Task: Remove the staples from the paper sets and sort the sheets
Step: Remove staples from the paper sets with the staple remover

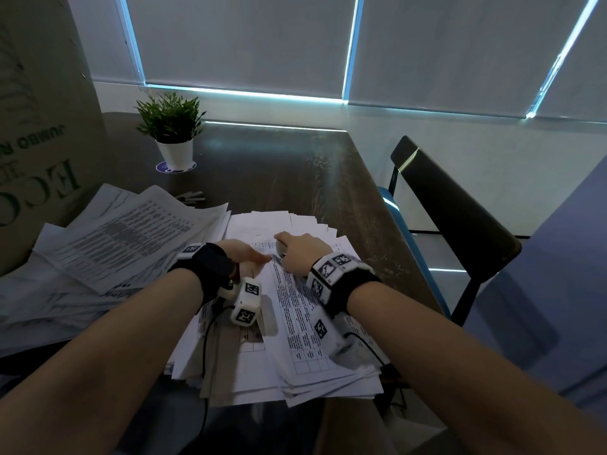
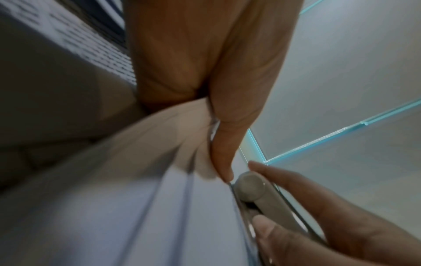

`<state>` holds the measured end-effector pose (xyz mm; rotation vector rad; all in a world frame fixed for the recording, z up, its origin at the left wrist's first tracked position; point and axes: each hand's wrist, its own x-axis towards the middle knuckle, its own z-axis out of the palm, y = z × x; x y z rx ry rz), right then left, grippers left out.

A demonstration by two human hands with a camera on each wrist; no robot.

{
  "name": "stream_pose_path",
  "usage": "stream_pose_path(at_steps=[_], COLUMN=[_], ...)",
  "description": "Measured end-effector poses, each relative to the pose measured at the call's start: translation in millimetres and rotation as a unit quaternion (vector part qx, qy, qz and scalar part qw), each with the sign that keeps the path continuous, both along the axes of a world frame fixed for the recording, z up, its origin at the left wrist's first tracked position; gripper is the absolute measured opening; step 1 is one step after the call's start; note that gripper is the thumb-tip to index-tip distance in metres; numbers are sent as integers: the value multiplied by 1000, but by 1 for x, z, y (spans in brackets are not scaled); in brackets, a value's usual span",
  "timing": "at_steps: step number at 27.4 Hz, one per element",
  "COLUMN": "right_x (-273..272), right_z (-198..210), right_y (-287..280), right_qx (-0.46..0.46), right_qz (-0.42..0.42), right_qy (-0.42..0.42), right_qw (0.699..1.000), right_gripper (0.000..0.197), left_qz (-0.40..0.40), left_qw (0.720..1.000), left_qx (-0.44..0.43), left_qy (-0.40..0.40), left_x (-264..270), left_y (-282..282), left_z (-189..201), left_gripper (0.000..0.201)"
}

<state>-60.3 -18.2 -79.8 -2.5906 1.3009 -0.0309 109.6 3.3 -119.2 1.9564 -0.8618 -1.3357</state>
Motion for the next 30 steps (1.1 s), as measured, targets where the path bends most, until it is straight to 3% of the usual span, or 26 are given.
stream_pose_path(at_steps=[2, 6, 8, 11, 14, 18, 20, 22, 23, 25, 28, 30], right_x=[-5, -13, -14, -12, -13, -16, -23, -32, -35, -41, -59, -82], right_z=[1, -5, -7, -5, 0, -2, -6, -9, -10, -11, 2, 17], right_y=[0, 9, 6, -6, -16, -30, -31, -28, -29, -29, -33, -40], right_qx=[0, -40, -21, 22, 87, 194, 276, 334, 328, 289, 229, 131], right_qz=[15, 38, 44, 46, 41, 5, -57, -115, -115, -101, -111, -122], right_qy=[-8, -32, -40, -43, -63, -155, -270, -371, -389, -371, -298, -166], right_qw=[1000, 998, 998, 998, 993, 969, 921, 859, 853, 877, 920, 970], right_gripper=[49, 36, 30, 29, 33, 32, 29, 33, 35, 36, 37, 40], left_qz=[-11, -38, -35, -19, -24, -21, -20, -19, -12, -11, -14, -68], left_qw=[1000, 999, 998, 998, 995, 995, 995, 997, 997, 999, 999, 997], left_qx=[-9, -17, -20, -37, -38, -46, -42, -38, -46, -42, -22, -7], left_qy=[-8, -28, -44, -56, -86, -87, -87, -68, -63, -29, 26, 46], left_x=[0, 1, -1, -12, -14, -12, -11, -3, 7, 18, -5, -8], left_y=[-1, -2, -1, 9, 9, 8, 7, 2, -6, -14, 16, 24], left_z=[-3, -6, -3, 9, 12, 10, 9, 1, -9, -22, 15, 26], left_gripper=[86, 85, 74, 37, 35, 60, 65, 90, 106, 115, 70, 53])
